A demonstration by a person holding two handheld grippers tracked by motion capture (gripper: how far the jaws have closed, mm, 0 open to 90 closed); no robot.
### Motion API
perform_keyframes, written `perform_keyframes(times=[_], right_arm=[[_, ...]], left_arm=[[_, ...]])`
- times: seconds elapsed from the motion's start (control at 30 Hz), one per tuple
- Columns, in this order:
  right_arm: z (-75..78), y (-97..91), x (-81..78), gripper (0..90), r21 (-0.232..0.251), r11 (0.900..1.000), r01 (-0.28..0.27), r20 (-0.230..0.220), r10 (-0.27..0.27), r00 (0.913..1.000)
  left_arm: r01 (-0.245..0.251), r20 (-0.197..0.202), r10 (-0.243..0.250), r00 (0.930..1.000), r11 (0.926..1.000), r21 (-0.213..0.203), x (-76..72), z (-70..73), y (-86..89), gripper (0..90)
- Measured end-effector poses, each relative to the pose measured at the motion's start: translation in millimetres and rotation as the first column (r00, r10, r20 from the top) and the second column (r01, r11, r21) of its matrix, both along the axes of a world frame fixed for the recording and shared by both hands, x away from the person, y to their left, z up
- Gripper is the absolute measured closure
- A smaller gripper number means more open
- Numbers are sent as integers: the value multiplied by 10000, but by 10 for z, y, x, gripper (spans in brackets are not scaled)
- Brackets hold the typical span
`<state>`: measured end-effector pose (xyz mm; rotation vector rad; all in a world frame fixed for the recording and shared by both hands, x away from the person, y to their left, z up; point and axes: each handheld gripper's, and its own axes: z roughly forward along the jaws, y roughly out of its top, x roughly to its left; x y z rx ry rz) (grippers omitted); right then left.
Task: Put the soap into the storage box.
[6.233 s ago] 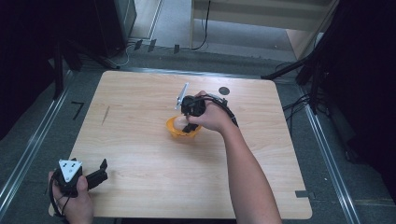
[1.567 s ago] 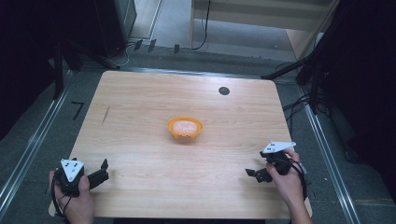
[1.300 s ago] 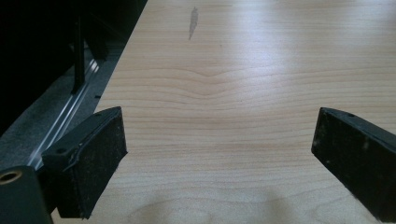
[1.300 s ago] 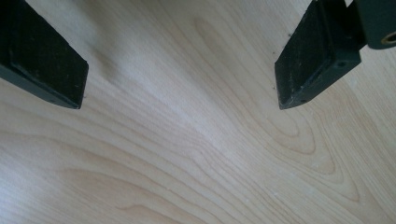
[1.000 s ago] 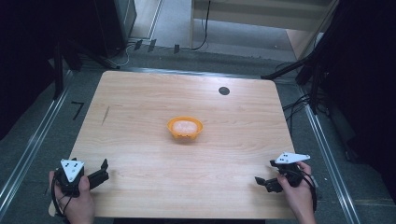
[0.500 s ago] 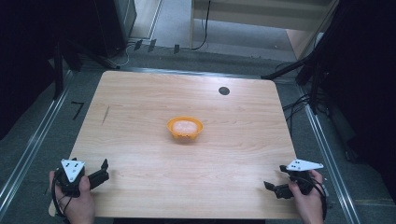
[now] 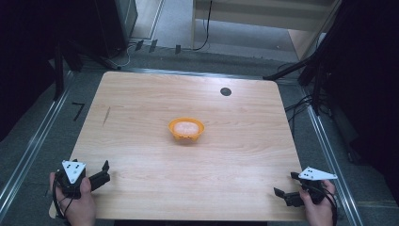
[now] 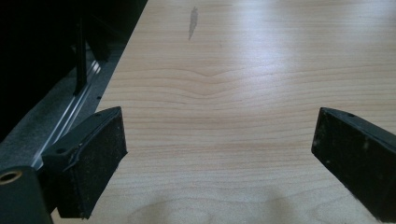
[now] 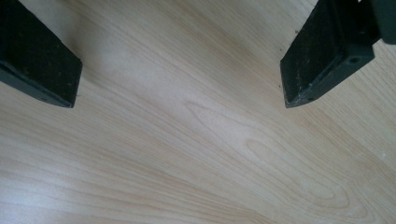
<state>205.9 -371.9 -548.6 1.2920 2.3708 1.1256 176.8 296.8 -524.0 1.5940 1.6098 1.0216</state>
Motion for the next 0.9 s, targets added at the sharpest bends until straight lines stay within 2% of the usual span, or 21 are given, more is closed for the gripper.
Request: perform_keyframes(times=[0.1, 0.33, 0.47, 0.73, 0.83, 0.9], right_arm=[[-31, -44, -42, 0, 52, 9999, 120, 135, -120, 9998], [-80, -166, -121, 0, 498, 9973, 532, 489, -556, 9973], [-80, -189, -154, 0, 755, 9935, 851, 807, -912, 9926], [-93, -160, -199, 0, 638, 9883, 1383, 1342, -1458, 9802], [-103, -139, -208, 0, 486, 9871, 1529, 1347, -1581, 9782], [-104, -136, -212, 0, 435, 9862, 1600, 1404, -1646, 9763]], left_arm=[[-13, 19, 13, 10000, 10000, 57, 0, -1, -7, 35], [8, -75, -7, 10000, 9999, 128, 5, 0, -9, 35], [-29, -101, 30, 9999, 10000, 93, 10, -1, -7, 35], [1, -263, 5, 9997, 9997, 229, 26, -4, -17, 35], [-25, -253, 28, 9997, 9999, 116, 29, -5, -8, 35], [-18, -302, 24, 9995, 9998, 183, 28, -2, -12, 35]])
